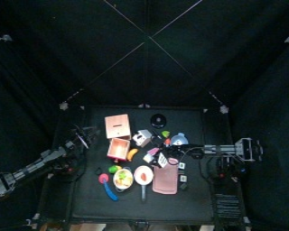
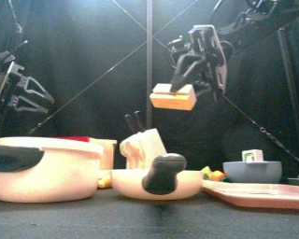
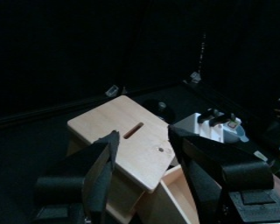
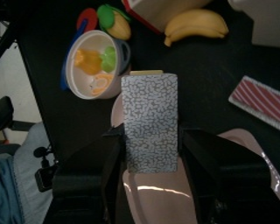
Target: Place egg sushi on plate
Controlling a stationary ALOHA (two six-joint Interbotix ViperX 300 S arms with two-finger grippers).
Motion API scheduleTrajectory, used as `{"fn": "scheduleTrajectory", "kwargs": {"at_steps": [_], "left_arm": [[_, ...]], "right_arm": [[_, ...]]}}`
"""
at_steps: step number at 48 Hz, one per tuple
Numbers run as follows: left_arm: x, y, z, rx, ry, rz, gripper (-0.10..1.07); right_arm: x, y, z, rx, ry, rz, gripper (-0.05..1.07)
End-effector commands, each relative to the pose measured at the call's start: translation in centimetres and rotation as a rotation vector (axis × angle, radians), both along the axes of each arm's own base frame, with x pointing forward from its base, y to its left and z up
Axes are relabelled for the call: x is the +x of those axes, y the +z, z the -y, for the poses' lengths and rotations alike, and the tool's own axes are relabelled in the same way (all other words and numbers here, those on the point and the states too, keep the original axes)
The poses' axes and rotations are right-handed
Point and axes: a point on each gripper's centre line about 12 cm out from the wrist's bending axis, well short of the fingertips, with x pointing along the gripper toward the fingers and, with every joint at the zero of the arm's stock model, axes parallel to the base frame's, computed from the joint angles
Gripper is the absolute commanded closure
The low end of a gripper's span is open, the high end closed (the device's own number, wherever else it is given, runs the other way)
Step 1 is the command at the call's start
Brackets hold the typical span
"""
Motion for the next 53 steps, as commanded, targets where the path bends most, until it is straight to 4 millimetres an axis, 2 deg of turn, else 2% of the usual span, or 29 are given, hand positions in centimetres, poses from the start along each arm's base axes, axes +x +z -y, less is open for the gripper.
{"fn": "scheduleTrajectory", "kwargs": {"at_steps": [1, 16, 24, 42, 53], "left_arm": [[1.0, 1.3, 0.5, 0.068, -0.069, -0.008, 0.11], [3.3, 2.0, 4.3, 0.170, -0.349, -0.015, 0.11], [4.8, 1.9, 6.3, 0.175, -0.498, -0.016, 0.11], [7.8, 0.8, 8.0, 0.142, -0.638, -0.050, 0.11], [8.4, 1.0, 8.9, 0.150, -0.692, -0.015, 0.11]], "right_arm": [[-1.1, 0.5, -1.2, 0.025, 0.008, 0.030, 0.68], [-4.5, -1.3, -1.8, 0.033, -0.035, 0.052, 0.68], [-6.0, -3.4, -1.8, 0.036, -0.052, 0.005, 0.67], [-5.7, -7.3, -2.3, 0.014, -0.045, -0.107, 0.66], [-5.7, -7.6, -2.3, 0.007, -0.039, -0.117, 0.62]]}}
